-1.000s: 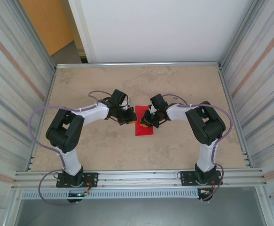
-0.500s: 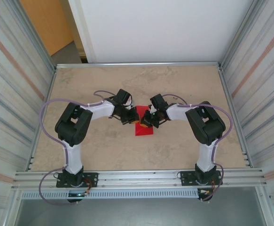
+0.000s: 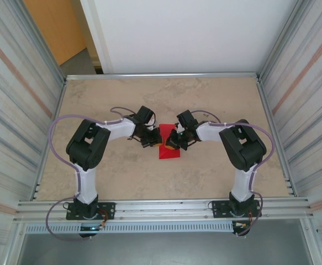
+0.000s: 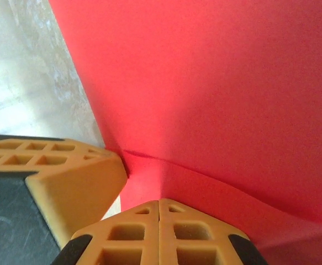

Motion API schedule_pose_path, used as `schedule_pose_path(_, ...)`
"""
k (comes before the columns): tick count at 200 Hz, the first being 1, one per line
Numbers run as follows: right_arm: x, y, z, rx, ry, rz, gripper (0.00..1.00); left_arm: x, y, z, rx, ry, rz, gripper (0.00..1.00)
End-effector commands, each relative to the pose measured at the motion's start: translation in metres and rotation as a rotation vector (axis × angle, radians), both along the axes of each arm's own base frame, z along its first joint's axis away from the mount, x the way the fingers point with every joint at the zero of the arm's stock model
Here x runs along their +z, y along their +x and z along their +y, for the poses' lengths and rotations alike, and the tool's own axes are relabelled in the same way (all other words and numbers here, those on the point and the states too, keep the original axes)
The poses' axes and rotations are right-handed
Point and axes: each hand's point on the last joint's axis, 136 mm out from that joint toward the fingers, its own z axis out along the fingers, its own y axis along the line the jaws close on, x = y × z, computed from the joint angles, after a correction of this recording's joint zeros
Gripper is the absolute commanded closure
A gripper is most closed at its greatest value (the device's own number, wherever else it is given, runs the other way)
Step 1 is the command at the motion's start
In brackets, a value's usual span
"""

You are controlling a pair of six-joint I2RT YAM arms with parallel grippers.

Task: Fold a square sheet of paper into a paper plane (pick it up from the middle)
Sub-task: Fold the triangle a second time at the center of the table.

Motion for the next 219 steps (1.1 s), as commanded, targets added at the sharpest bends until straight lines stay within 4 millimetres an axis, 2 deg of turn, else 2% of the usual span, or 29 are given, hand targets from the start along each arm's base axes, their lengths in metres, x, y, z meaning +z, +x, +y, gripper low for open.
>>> schedule_pose_path(1,0.029,0.008,-0.008,0.017,0.022,-0.081,0.91,-0.028,-0.017,0.017,-0.009,0.107,0.069,1.00)
schedule_pose_path(19,0.031,0.010,-0.009,0.032,0.027,-0.097,0.91,-0.031,-0.019,0.019,-0.009,0.118,0.080,1.00)
schedule_pose_path(44,0.014,0.005,-0.009,0.043,0.018,-0.060,0.92,-0.033,-0.021,0.021,-0.009,0.125,0.085,1.00)
schedule_pose_path(104,-0.008,0.005,-0.013,0.041,-0.021,-0.038,0.93,-0.033,-0.022,0.024,-0.004,0.147,0.095,1.00)
schedule_pose_path(139,-0.027,-0.004,-0.028,0.023,-0.078,-0.004,0.94,-0.030,-0.021,0.024,-0.004,0.148,0.093,1.00)
schedule_pose_path(187,-0.044,-0.013,-0.053,-0.026,-0.118,0.021,0.95,-0.039,-0.028,0.030,-0.001,0.173,0.124,1.00)
schedule_pose_path(205,-0.048,-0.017,-0.054,-0.014,-0.128,0.034,0.95,-0.029,-0.022,0.024,-0.013,0.143,0.099,1.00)
schedule_pose_path(219,-0.052,-0.021,-0.055,-0.008,-0.140,0.044,0.96,-0.007,-0.013,0.014,-0.033,0.092,0.050,1.00)
